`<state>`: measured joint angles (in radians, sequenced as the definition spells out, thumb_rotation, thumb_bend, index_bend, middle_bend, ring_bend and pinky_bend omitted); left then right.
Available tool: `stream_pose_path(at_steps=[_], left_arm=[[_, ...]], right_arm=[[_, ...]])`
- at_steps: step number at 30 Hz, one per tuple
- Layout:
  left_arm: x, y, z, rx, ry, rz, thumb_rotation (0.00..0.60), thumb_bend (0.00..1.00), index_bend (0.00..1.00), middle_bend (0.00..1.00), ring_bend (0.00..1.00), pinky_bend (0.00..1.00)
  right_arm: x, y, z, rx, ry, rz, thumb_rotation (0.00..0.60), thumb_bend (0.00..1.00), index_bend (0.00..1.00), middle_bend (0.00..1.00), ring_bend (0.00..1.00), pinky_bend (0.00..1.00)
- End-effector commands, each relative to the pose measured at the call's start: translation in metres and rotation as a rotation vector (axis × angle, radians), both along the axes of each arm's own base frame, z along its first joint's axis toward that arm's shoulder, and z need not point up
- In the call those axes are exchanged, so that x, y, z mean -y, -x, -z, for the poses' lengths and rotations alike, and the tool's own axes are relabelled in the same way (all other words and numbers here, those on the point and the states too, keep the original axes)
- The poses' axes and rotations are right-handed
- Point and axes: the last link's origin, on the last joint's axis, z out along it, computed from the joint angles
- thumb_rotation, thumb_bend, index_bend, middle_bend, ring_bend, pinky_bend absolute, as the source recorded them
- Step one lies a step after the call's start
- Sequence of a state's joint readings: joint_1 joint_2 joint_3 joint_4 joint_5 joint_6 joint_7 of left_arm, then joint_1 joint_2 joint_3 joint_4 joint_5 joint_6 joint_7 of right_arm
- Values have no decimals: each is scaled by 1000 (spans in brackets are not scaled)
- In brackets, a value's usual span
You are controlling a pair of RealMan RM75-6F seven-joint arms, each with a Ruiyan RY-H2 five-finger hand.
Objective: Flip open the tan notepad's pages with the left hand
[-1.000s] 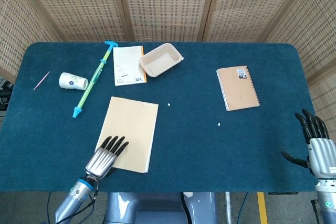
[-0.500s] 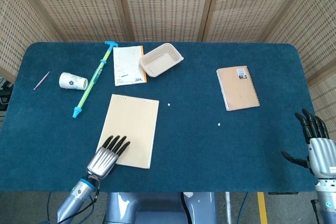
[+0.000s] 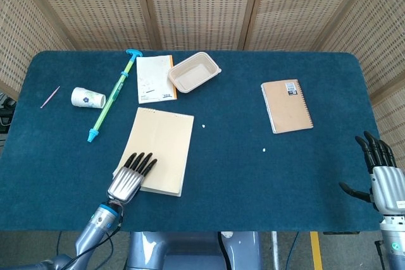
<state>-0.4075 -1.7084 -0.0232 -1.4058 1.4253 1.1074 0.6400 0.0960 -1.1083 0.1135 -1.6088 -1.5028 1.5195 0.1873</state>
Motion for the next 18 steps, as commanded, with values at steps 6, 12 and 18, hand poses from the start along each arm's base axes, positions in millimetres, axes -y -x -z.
stream_pose_path(at_steps=[6, 12, 18], left_arm=[[-30, -6, -2, -7, 11, -61, 600, 696, 0, 0, 0, 80], [-54, -11, -6, -6, -25, -83, 600, 705, 163, 0, 28, 243], [-71, -16, -9, 26, -96, -63, 600, 766, 658, 385, 426, 588]], right_arm=[[1, 1, 0, 2, -1, 5, 600, 138, 36, 0, 0, 24], [1, 1, 1, -1, -2, 4, 600, 138, 43, 0, 0, 24], [1, 1, 0, 5, 1, 6, 600, 138, 55, 0, 0, 24]])
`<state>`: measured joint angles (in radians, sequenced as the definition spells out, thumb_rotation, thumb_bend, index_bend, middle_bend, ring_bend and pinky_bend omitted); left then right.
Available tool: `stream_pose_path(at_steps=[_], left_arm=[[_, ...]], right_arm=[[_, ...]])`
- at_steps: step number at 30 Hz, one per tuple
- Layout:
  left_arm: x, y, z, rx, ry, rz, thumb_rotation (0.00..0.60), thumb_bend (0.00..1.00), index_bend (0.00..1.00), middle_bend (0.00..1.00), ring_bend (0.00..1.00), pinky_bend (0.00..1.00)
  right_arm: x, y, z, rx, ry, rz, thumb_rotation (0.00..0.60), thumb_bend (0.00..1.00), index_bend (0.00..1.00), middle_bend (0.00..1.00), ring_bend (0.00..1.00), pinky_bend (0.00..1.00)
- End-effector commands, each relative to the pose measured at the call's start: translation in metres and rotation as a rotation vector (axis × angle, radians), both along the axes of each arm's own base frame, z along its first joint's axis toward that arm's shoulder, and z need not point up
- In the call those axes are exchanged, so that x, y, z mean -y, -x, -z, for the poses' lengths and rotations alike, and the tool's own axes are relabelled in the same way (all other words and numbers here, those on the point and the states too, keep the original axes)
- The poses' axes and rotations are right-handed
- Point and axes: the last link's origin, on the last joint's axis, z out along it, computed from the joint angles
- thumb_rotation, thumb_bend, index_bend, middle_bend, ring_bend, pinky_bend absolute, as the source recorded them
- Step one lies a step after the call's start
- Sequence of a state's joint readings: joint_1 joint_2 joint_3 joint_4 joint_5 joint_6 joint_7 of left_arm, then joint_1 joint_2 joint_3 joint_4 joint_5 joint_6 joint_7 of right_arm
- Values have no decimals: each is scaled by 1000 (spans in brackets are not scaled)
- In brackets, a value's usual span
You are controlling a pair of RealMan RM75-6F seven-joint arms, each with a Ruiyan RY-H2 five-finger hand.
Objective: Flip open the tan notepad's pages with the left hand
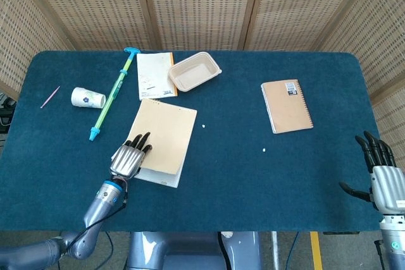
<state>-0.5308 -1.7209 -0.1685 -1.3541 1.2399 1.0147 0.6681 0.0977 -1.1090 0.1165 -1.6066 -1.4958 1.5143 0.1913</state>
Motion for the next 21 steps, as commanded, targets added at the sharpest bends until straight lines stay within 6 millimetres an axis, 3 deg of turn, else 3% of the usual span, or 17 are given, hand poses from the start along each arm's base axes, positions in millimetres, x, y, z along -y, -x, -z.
stream_pose_path(at_steps=[1, 7, 21], left_arm=[[-11, -3, -2, 28, -54, 20, 600, 775, 711, 430, 462, 616], [-14, -2, -18, 82, -125, 72, 600, 783, 789, 497, 517, 656], [49, 7, -70, 116, -82, 266, 600, 785, 825, 526, 535, 671]], right_arm=[[0, 0, 0, 1, 0, 1, 600, 138, 59, 0, 0, 24], [0, 2, -2, 6, 4, 5, 600, 138, 66, 0, 0, 24], [-1, 1, -2, 7, 5, 6, 600, 138, 67, 0, 0, 24]])
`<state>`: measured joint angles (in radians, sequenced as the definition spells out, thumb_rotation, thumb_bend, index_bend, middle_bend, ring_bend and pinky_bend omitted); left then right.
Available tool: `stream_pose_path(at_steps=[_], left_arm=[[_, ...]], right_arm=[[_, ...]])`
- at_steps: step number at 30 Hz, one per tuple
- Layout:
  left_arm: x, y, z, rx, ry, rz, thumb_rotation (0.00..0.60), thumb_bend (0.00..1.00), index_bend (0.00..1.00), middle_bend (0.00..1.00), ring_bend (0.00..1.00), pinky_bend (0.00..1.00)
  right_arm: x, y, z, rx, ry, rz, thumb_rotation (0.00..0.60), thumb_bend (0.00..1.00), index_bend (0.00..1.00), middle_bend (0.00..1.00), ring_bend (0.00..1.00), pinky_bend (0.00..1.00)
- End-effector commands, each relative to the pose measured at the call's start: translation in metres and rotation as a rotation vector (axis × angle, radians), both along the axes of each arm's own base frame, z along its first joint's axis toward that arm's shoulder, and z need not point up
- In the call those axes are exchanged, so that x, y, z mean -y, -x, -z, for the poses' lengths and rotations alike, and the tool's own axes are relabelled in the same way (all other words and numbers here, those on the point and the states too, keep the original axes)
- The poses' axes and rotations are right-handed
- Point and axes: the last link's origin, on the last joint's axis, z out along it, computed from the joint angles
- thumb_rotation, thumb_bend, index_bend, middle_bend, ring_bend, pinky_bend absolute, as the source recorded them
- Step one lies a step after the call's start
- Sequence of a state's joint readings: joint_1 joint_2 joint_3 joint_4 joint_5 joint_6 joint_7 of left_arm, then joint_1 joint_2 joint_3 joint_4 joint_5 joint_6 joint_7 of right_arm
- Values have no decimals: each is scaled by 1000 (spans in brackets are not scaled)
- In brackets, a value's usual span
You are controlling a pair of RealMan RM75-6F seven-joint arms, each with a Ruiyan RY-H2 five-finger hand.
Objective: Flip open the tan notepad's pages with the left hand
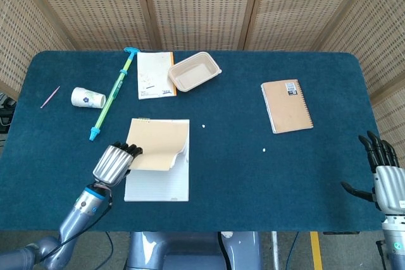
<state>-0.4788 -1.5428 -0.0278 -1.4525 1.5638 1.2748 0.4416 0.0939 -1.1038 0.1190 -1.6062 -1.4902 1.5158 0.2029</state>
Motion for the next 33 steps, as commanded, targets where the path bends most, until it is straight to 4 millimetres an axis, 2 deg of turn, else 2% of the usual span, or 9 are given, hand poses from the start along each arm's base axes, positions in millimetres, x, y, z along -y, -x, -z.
stream_pose_path(at_steps=[1, 14, 20, 24, 29, 33], left_arm=[[19, 6, -12, 3, 4, 38, 600, 785, 828, 531, 540, 674], [79, 28, -32, 15, 34, 85, 600, 786, 833, 541, 547, 677], [95, 35, -43, 17, 35, 101, 600, 786, 833, 541, 547, 677], [95, 40, -44, 10, 27, 90, 600, 786, 833, 541, 547, 674], [84, 38, -44, 22, 6, 90, 600, 786, 833, 541, 548, 674], [54, 34, -47, 21, -52, 78, 600, 786, 833, 541, 548, 674]], right_arm=[[0, 0, 0, -1, -1, -2, 600, 138, 67, 0, 0, 24], [0, -1, 1, -4, -4, -3, 600, 138, 67, 0, 0, 24], [0, -2, 2, -6, -6, -3, 600, 138, 67, 0, 0, 24], [0, -2, 2, -9, -6, -4, 600, 139, 67, 0, 0, 24], [-1, -2, 3, -11, -7, -5, 600, 138, 67, 0, 0, 24], [0, -1, 4, -12, -13, 0, 600, 138, 67, 0, 0, 24]])
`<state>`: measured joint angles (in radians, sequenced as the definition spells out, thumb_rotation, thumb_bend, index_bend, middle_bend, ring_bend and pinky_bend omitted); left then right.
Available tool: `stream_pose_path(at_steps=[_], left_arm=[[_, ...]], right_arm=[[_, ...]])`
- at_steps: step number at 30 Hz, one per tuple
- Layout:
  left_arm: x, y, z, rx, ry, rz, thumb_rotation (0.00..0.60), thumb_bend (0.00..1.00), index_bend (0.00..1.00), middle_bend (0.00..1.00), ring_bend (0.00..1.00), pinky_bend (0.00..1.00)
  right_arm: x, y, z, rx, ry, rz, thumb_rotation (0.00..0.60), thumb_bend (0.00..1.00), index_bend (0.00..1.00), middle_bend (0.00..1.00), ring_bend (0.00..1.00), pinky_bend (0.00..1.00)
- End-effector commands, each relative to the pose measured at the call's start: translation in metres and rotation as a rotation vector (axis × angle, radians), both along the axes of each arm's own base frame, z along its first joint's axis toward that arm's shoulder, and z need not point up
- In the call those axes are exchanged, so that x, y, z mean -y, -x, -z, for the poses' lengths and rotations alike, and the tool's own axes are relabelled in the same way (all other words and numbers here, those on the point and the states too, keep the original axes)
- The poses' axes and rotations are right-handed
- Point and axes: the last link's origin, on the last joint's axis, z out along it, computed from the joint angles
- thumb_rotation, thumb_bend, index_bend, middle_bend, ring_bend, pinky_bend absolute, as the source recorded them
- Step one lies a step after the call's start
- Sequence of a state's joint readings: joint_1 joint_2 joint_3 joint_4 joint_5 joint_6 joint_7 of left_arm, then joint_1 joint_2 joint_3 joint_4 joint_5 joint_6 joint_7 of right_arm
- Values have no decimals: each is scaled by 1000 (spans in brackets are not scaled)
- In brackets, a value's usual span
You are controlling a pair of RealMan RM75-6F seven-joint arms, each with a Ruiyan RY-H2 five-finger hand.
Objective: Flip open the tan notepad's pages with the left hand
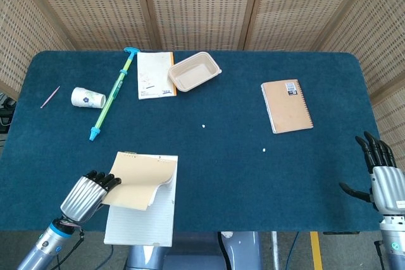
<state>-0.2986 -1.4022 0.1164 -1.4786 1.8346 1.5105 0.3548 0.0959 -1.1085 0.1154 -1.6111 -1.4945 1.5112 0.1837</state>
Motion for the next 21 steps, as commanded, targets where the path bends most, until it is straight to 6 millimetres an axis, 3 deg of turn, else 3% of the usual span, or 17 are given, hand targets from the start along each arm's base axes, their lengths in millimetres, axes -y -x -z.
stream_pose_path(at_steps=[1, 11, 21], left_arm=[[-30, -3, -1, 4, -39, -22, 600, 785, 832, 541, 547, 674], [-130, -10, 0, 5, -109, -134, 600, 766, 812, 532, 547, 662], [-201, -14, -7, -9, -199, -201, 600, 757, 783, 500, 540, 649]], right_arm=[[0, 0, 1, -1, -5, -1, 600, 138, 67, 0, 0, 24], [1, 1, 0, 3, -4, -1, 600, 138, 67, 0, 0, 24], [5, 6, 5, -2, -24, 18, 600, 138, 67, 0, 0, 25]])
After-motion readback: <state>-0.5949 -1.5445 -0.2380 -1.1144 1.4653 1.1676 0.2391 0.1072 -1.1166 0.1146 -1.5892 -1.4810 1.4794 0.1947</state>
